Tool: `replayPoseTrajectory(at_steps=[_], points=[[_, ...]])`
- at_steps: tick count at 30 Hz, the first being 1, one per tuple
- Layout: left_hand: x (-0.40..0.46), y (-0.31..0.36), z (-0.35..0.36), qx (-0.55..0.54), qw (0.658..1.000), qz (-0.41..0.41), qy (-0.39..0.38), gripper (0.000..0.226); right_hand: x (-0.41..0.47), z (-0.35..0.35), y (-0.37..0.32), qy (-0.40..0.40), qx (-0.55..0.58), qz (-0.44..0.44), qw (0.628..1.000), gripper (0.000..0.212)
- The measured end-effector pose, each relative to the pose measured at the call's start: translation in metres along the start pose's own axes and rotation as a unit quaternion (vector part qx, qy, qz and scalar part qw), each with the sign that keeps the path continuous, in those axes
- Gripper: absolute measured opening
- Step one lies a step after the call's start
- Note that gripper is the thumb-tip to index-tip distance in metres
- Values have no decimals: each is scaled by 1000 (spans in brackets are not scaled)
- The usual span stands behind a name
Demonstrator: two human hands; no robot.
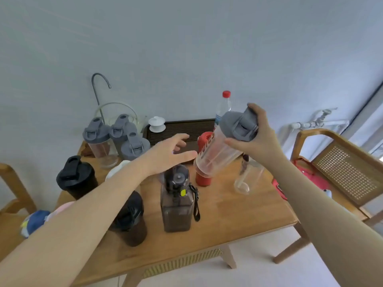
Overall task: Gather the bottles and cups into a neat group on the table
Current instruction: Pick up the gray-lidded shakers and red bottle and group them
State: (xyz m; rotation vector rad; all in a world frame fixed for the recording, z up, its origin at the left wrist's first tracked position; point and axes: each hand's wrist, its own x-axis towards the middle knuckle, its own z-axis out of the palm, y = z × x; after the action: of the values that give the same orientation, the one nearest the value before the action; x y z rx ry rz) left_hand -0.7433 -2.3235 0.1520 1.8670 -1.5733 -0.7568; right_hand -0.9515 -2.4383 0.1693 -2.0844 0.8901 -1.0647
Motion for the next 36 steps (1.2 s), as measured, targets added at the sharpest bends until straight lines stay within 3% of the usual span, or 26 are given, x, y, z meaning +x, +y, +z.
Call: replayPoseTrajectory(at_steps=[6,11,14,17,19,21,24,26,30,33,36], points=[[27,38,-14,-62,990,103,71,96,43,-1,-58,-32,19,-80,996,90],[38,40,-21,-90,972,118,180,87,52,26,-62,-97,68,-96,988,108],[38,27,-30,-125,971,94,182,86,60,30,-34,-166,118,-40,978,111],[31,16,-42,-177,963,52,198,89,59,46,7,-201,145,101,964,78],[29,11,-49,-205,954,35,215,72,56,64,37,-170,44,179,968,69],[27,8,-54,-214,944,27,251,49,54,78,59,-171,-102,198,960,80],[26,2,-59,-245,927,0,285,54,54,91,70,-176,-102,212,956,85],[26,-3,-63,-260,916,-14,306,60,53,95,70,-148,-104,199,963,74],[24,-10,-80,-261,905,-17,336,49,64,87,43,-67,-153,165,972,62],[22,-16,-100,-265,903,9,339,47,87,73,-8,-5,-119,72,990,63],[15,-26,-124,-241,905,23,351,56,109,73,-73,7,-75,-27,997,62]])
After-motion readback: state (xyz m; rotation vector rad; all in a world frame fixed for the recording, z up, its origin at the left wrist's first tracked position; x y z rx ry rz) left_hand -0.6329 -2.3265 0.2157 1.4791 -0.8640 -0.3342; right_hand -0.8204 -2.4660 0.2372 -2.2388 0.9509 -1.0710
